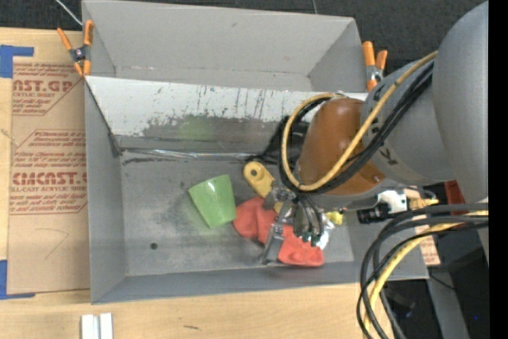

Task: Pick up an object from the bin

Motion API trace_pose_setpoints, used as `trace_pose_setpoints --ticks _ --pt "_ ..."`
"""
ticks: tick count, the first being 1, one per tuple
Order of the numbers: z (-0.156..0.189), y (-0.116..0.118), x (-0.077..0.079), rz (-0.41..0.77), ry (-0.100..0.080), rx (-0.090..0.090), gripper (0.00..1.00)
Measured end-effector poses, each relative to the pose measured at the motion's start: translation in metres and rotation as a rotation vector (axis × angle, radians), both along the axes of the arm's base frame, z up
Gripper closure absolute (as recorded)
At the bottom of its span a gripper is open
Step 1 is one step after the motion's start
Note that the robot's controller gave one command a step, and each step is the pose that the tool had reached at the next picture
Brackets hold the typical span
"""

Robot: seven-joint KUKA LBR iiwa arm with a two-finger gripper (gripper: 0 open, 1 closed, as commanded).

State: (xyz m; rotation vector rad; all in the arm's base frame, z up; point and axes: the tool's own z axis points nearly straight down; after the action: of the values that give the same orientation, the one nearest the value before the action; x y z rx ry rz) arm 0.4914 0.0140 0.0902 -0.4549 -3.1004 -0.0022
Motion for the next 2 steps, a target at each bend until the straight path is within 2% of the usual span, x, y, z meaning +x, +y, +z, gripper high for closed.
trace_pose_setpoints --ticks 1,2 --pt "-0.0122 0.0115 0.0018 0.005 -0.003 0.000 1.00" --pt "-0.0122 0.0114 0.0018 0.005 -0.003 -0.001 1.00"
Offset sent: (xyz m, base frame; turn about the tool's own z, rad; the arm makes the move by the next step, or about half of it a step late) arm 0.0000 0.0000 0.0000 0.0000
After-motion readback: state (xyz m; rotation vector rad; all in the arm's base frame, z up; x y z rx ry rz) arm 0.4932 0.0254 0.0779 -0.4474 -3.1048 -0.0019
